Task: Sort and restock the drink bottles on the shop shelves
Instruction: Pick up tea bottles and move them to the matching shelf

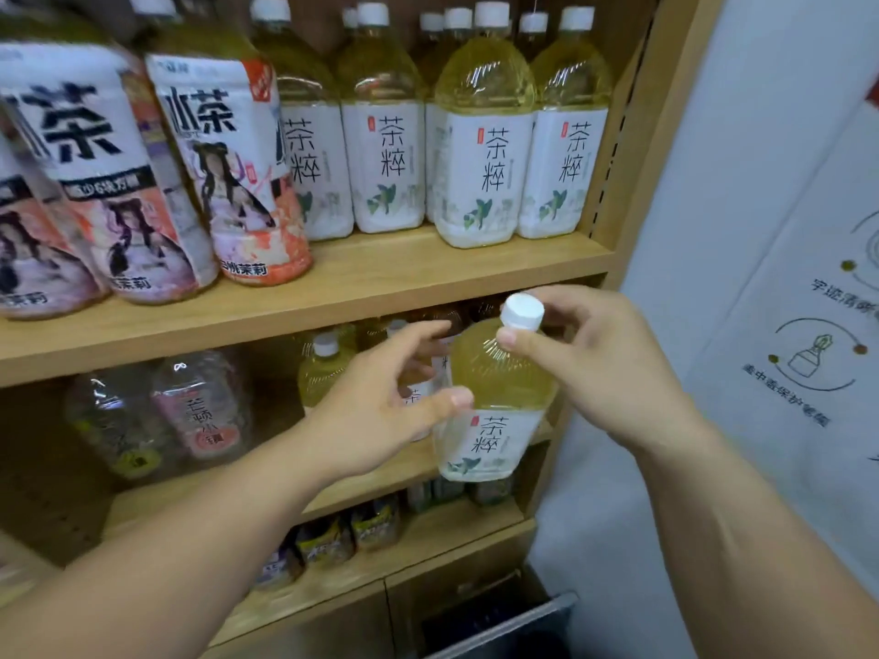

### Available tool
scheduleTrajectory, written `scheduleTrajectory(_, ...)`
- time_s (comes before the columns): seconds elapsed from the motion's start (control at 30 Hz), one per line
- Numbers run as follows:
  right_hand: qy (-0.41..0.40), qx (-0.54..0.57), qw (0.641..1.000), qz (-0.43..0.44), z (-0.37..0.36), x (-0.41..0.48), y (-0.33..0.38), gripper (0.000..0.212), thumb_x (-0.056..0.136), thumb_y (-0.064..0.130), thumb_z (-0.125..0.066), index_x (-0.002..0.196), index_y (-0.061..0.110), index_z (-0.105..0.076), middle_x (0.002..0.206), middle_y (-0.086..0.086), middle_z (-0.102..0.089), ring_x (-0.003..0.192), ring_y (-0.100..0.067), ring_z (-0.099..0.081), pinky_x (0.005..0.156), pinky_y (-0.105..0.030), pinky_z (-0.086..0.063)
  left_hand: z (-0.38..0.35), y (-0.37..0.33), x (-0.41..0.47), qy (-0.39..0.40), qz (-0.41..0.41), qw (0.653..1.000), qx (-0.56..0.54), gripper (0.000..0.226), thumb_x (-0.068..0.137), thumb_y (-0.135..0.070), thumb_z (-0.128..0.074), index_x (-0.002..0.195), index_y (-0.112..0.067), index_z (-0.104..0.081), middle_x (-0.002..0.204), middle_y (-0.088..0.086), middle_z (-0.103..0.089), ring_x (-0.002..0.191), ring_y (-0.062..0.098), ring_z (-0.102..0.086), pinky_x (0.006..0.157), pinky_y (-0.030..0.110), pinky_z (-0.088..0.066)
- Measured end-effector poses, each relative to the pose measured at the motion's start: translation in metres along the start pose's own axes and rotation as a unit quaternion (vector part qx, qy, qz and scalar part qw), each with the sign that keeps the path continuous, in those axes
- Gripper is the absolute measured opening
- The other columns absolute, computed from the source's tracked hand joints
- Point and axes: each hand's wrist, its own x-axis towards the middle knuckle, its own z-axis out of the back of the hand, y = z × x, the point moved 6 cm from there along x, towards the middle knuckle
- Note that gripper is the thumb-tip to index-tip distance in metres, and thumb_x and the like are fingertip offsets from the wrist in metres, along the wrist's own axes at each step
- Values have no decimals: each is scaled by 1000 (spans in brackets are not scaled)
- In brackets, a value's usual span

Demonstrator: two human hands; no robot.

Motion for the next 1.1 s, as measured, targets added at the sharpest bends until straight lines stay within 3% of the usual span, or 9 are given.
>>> scheduleTrajectory(0.1,19,-11,997,75,8,21,55,9,86,23,-81,93,18,-79,89,5,-78,90,-16,-73,89,-51,-57,20,-39,-7,-54,-55,996,39,91,68,-53,-88,146,-41,-42,131,-29,-59,122,-10,-54,98,13,-44)
scheduleTrajectory(0.3,-2,1,980,199,22,62,149,13,88,20,-79,99,14,-78,92,2,-77,90,-13,-72,85,-38,-60,88,-102,6,-177,-117,976,46,81,76,-38,-86,146,-30,-46,128,-22,-64,118,-6,-59,104,31,-50)
scheduleTrajectory(0.43,-54,53,979,191,20,96,154,29,86,27,-81,114,19,-74,105,6,-76,101,-9,-71,93,-41,-59,114,-117,29,-226,-107,967,47,69,84,-26,-83,142,-29,-47,120,-28,-62,111,-19,-55,96,6,-44)
scheduleTrajectory(0.67,-12,-2,996,88,-9,118,84,48,96,24,-70,140,36,-56,127,12,-62,112,-4,-62,102,-41,-54,121,-74,72,-282,-45,958,14,63,89,-28,-77,143,-33,-46,126,-22,-65,120,2,-60,105,40,-52)
scheduleTrajectory(0.73,-25,-76,994,81,-14,121,62,60,93,32,-72,146,43,-47,138,10,-54,127,-10,-53,111,-40,-46,122,-66,82,-291,-36,955,32,57,93,-30,-72,143,-33,-46,126,-19,-66,119,5,-61,103,42,-53)
scheduleTrajectory(0.83,-98,-210,971,61,-14,125,40,84,84,50,-78,153,50,-30,162,5,-23,150,-20,-18,118,-39,-26,122,-54,92,-319,-17,945,64,54,95,-35,-68,143,-31,-45,128,-13,-66,119,11,-62,101,44,-54)
scheduleTrajectory(0.93,-96,-215,971,31,-20,130,25,104,82,54,-79,158,51,-8,169,9,7,156,-19,4,122,-44,-20,114,-42,98,-313,10,942,116,84,88,-39,-75,155,-27,-27,143,-6,-56,131,16,-54,108,43,-49)
scheduleTrajectory(1.0,-89,-225,970,31,-25,133,17,105,85,53,-76,158,51,-1,169,11,13,156,-20,6,122,-45,-22,113,-38,101,-313,20,941,129,93,86,-40,-77,158,-26,-21,147,-4,-51,136,17,-48,112,43,-46)
scheduleTrajectory(1.1,-110,-237,964,39,-29,134,12,103,87,53,-73,158,51,2,169,10,14,156,-23,-1,118,-45,-30,116,-37,110,-312,22,940,135,75,86,-36,-78,148,-22,-37,136,-1,-54,128,17,-50,107,33,-44)
